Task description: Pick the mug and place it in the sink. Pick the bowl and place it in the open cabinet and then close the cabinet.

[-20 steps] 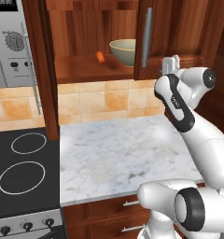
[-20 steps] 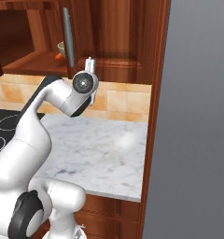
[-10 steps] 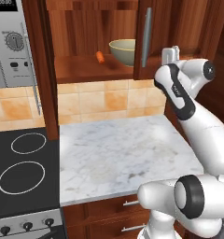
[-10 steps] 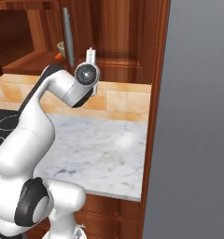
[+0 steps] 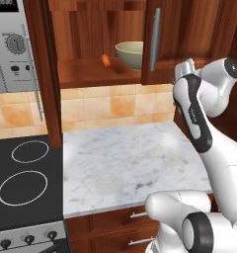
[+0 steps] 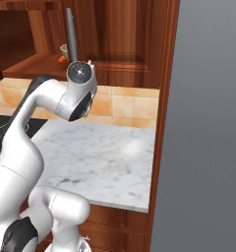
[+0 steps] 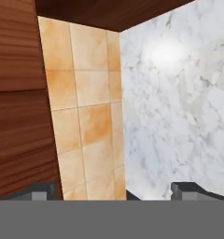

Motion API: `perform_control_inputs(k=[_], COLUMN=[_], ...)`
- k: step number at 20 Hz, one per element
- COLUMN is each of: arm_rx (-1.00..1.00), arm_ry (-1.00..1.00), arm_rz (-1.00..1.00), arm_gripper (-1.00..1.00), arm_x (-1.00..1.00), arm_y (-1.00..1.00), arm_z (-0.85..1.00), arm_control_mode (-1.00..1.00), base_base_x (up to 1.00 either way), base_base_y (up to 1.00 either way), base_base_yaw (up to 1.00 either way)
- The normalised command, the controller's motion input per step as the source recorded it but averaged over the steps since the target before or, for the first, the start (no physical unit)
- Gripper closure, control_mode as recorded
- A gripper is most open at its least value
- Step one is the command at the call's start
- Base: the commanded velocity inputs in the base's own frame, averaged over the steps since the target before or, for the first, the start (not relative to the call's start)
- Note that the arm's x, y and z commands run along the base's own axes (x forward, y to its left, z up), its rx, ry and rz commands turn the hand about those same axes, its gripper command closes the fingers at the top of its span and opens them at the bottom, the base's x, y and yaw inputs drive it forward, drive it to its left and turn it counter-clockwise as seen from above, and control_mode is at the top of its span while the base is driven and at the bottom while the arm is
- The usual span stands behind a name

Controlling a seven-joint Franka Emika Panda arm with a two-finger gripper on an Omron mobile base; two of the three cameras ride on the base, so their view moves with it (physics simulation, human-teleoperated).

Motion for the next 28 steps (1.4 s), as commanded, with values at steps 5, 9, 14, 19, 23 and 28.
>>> perform_control_inputs(k=[5, 9, 14, 19, 23, 28], arm_rx=[0.0, 0.0, 0.02, 0.06, 0.05, 0.01], arm_ry=[0.03, 0.02, 0.04, 0.09, 0.13, 0.05], arm_rz=[0.0, 0.0, 0.0, 0.0, 0.0, 0.0], arm_gripper=[-1.0, -1.0, -1.0, -1.0, -1.0, -1.0], arm_x=[-0.66, -0.68, -0.31, -0.14, -0.25, -0.39], arm_y=[0.06, 0.0, -0.19, -0.12, -0.09, 0.0], arm_z=[-0.09, -0.14, -0.05, 0.08, 0.01, 0.01], arm_control_mode=[-1.0, -1.0, -1.0, -1.0, -1.0, -1.0], base_base_x=[0.0, 0.0, 0.0, 0.0, 0.0, 0.0], base_base_y=[0.0, 0.0, 0.0, 0.0, 0.0, 0.0], base_base_yaw=[0.0, 0.0, 0.0, 0.0, 0.0, 0.0])
